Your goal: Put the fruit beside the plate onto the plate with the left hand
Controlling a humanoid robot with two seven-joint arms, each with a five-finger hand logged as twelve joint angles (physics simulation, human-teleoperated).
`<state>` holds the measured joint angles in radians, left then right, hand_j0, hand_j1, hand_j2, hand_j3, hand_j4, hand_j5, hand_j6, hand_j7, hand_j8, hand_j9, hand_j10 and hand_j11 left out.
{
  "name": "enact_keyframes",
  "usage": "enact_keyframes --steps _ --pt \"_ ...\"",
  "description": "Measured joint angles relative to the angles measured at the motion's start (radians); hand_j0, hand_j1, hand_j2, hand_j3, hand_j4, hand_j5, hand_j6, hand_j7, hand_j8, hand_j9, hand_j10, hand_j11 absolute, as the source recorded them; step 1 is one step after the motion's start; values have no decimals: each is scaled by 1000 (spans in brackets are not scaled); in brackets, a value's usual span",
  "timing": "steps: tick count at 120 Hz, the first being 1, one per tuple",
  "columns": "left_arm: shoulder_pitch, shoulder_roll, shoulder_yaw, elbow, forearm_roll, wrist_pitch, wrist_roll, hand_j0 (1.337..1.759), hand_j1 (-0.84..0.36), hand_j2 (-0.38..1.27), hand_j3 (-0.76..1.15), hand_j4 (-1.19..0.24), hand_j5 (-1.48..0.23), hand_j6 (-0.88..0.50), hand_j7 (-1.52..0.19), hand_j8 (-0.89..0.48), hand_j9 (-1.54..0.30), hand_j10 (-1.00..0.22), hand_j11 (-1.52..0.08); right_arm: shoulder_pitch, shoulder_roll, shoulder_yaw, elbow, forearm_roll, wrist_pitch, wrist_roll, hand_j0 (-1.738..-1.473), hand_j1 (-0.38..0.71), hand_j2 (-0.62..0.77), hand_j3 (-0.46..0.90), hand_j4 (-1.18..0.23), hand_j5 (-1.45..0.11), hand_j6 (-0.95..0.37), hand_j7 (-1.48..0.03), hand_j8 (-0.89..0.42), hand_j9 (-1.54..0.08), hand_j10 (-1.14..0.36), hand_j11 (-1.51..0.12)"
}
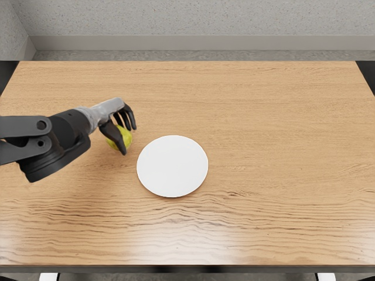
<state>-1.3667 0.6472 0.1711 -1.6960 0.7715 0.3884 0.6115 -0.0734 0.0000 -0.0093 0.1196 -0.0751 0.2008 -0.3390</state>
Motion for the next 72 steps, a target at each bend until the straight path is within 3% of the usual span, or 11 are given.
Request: enact_keyframes --steps 45,72 --pt "-95 -56 -4 3 -87 -17 0 1651 -344 651 0 -763 -1088 -539 -1091 -398 -1063 -481 -1059 0 0 -1 0 0 0 0 -1658 -349 0 0 0 0 0 0 0 0 0 0" --pt "-97 -114 -36 6 -129 -20 0 1651 -333 629 0 -770 -1103 -535 -1101 -391 -1071 -474 -1068 0 0 -1 0 0 0 0 -1658 -349 0 0 0 0 0 0 0 0 0 0"
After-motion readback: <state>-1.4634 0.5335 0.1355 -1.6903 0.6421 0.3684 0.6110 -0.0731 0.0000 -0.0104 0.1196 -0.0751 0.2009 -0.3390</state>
